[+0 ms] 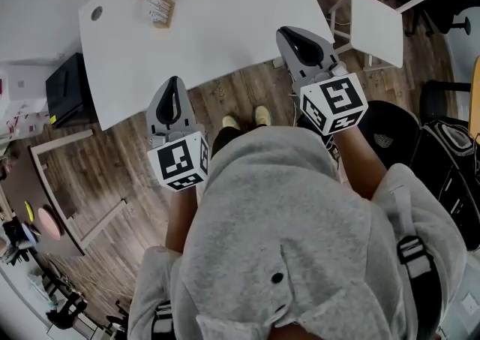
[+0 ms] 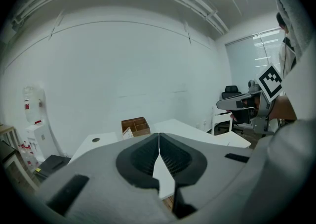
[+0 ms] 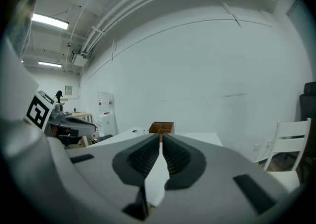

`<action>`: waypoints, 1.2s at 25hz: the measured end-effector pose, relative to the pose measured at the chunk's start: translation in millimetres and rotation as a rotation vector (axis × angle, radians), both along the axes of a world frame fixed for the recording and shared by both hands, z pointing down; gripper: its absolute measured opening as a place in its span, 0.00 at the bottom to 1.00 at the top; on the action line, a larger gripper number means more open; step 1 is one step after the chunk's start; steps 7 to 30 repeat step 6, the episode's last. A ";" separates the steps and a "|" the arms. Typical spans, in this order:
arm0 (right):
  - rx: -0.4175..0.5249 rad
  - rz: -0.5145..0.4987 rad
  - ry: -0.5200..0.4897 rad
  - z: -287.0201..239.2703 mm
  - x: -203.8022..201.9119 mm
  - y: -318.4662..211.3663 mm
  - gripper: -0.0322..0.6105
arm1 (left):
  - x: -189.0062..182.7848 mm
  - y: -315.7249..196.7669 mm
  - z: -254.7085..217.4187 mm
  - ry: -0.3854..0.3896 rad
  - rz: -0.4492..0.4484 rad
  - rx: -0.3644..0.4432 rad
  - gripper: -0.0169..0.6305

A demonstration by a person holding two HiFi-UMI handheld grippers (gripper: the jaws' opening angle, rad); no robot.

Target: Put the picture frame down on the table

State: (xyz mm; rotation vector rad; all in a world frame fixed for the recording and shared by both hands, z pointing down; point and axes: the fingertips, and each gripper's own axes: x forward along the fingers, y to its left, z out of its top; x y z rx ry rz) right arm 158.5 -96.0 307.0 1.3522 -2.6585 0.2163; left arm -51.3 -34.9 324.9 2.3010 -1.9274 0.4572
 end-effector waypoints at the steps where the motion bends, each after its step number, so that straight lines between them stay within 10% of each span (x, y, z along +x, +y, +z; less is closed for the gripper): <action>1: 0.002 -0.003 -0.003 -0.8 -0.1 -0.8 0.11 | 0.8 -0.2 -0.1 -0.002 -0.001 0.000 0.06; 30: 0.012 -0.016 -0.009 -1.8 -1.4 -8.4 0.11 | 3.5 -5.3 -2.0 -0.004 -0.010 0.008 0.06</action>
